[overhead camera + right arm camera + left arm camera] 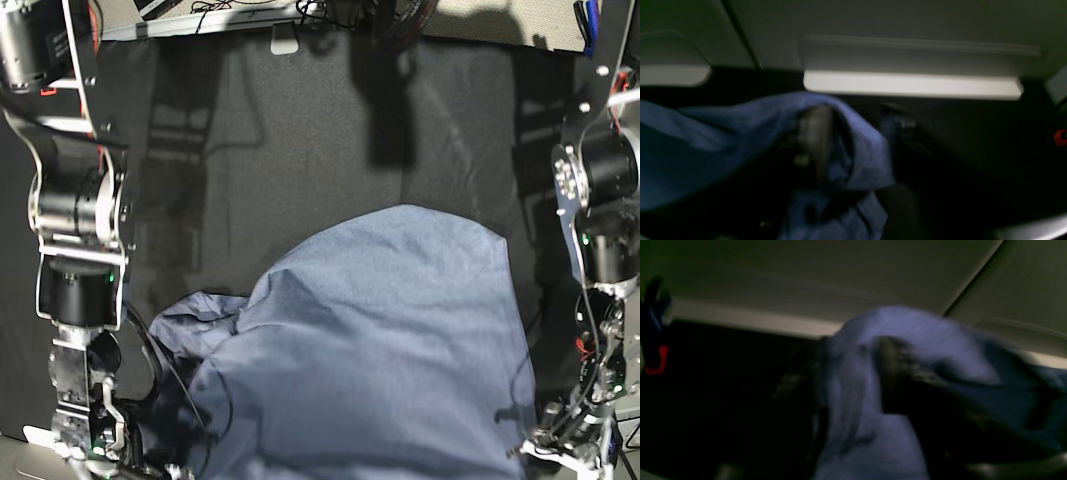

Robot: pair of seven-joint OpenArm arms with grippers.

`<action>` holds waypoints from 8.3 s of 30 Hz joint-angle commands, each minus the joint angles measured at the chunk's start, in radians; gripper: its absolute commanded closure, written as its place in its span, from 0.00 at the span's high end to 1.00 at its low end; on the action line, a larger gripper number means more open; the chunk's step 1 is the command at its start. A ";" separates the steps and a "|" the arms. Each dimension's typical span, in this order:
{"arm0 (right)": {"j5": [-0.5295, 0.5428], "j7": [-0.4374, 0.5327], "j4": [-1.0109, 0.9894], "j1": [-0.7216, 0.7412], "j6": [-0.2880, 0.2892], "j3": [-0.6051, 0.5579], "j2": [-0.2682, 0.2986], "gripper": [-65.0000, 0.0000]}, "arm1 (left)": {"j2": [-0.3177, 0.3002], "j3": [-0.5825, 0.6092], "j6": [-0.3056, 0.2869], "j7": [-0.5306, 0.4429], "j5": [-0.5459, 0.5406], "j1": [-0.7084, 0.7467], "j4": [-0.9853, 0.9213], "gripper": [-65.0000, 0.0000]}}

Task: Layout the t-shirt on the table in an organized manner, then fold the t-shirt properly
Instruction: 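Lift the shirt with both grippers and swing it across the table, then release the shirt and move both grippers to its edges, then grasp the shirt edges with both grippers, then lift and pull the shirt with both grippers to spread it flat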

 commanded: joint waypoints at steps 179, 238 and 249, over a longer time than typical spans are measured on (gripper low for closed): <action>0.022 -0.416 1.215 -1.164 -0.008 0.279 0.094 0.00 | -0.052 0.145 0.369 0.345 0.182 1.086 1.148 0.00; -0.184 -0.193 1.383 -1.747 0.110 -0.104 0.457 0.44 | -0.094 0.021 0.396 0.317 0.242 1.429 1.298 0.00; -0.184 -0.134 1.248 -1.649 0.110 -0.148 0.457 0.44 | -0.094 0.021 0.396 0.317 0.242 1.429 1.298 0.00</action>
